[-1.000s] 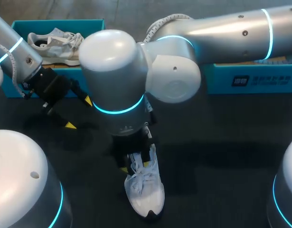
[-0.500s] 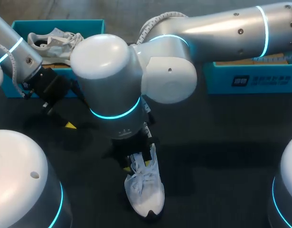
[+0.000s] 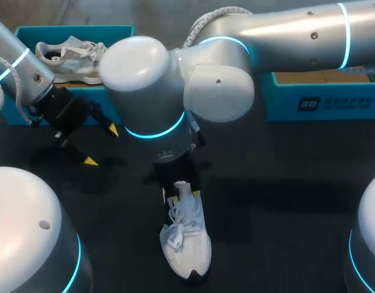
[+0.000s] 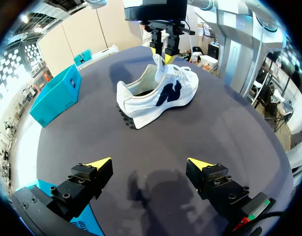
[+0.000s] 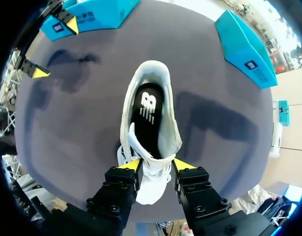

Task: Take the shoe out of the shoebox, open the shoe tongue, remove and reinsert the insole, then place the shoe into the shoebox

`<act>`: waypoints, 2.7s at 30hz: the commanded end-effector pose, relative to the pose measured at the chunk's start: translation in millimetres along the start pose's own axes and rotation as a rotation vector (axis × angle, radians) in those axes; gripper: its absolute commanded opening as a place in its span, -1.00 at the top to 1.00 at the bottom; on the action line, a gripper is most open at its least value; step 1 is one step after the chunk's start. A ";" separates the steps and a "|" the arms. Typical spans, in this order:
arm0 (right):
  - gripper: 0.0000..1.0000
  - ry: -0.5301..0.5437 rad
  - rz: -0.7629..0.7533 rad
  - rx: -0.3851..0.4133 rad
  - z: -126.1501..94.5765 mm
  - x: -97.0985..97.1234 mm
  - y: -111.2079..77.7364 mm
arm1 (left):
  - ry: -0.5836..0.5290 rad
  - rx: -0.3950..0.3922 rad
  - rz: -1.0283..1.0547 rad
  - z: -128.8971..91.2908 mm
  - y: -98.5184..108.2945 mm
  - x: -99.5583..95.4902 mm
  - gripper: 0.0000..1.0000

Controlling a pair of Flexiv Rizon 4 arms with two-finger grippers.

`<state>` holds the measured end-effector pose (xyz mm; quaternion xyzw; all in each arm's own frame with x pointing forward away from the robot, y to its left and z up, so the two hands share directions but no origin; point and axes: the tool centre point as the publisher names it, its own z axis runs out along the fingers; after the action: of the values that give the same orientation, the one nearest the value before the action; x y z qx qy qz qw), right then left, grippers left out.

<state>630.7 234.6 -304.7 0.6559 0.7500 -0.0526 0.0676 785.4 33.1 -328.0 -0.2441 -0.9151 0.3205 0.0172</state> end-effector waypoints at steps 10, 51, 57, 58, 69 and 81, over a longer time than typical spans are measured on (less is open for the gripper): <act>0.35 0.069 0.181 -0.011 19.6 13.6 10.3 | 0.004 -0.002 0.000 -0.3 0.1 -0.7 -1.00; 0.38 0.098 0.063 -0.009 41.6 13.1 32.9 | 0.004 -0.002 0.000 -0.3 0.1 -0.7 -1.00; 0.32 0.092 0.032 -0.069 16.1 10.1 30.3 | 0.004 -0.002 0.000 -0.3 0.1 -0.7 -1.00; 0.30 0.095 0.023 -0.079 12.2 9.7 30.0 | 0.004 -0.002 0.000 -0.3 0.1 -0.7 -1.00; 0.21 0.082 -0.196 -0.132 -27.2 0.1 41.4 | 0.004 -0.002 0.000 -0.3 0.1 -0.7 -1.00; -1.00 0.162 -0.680 -0.197 -26.1 -13.3 66.5 | 0.004 -0.002 0.000 -0.3 0.1 -0.7 -1.00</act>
<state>693.2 246.4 -273.8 0.4333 0.8978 0.0235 0.0755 785.4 33.1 -327.9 -0.2441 -0.9151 0.3205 0.0172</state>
